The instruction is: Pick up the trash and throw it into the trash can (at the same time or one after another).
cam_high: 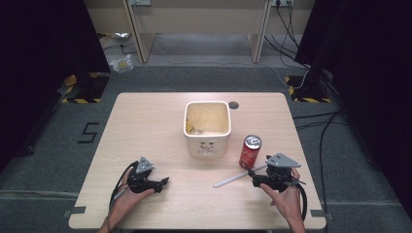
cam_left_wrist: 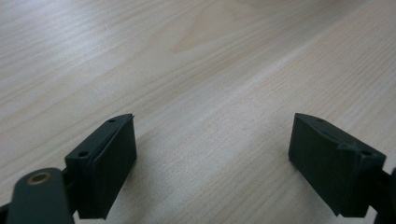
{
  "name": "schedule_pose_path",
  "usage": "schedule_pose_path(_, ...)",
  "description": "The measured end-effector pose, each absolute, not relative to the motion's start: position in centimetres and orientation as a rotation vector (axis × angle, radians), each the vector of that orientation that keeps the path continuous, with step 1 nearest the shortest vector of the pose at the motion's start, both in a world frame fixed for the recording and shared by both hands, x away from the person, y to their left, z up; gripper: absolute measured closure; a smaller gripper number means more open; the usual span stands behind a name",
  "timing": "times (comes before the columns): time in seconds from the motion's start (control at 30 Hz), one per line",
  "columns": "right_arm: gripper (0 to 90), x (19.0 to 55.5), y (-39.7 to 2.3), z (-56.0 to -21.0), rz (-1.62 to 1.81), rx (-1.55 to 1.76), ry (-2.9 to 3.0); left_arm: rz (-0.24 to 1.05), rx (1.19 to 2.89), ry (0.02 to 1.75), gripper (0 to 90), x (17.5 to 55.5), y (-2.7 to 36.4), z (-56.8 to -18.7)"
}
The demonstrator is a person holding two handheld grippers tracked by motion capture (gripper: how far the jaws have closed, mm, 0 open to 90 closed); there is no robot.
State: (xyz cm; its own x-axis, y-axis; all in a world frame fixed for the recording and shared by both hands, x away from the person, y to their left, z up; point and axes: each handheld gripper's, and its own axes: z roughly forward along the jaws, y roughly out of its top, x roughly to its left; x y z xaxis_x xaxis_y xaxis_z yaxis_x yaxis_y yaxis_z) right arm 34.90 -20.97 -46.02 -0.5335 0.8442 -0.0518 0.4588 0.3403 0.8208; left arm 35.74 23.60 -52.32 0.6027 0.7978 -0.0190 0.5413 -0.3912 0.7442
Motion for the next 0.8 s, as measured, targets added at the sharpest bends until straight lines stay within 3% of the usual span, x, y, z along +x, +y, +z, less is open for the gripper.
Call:
schedule_pose_path(0.47, 17.0, 37.3, -20.0, -46.2, 1.105, 1.141, 2.126, 0.446, 2.094, 1.054, 14.2, 35.7, 23.6, -52.3)
schedule_pose_path(0.8, 23.4, 38.7, -19.5, -47.3, 1.115, 1.142, 2.141, 0.448, 2.096, 1.054, 14.1, 35.8, 23.6, -52.3)
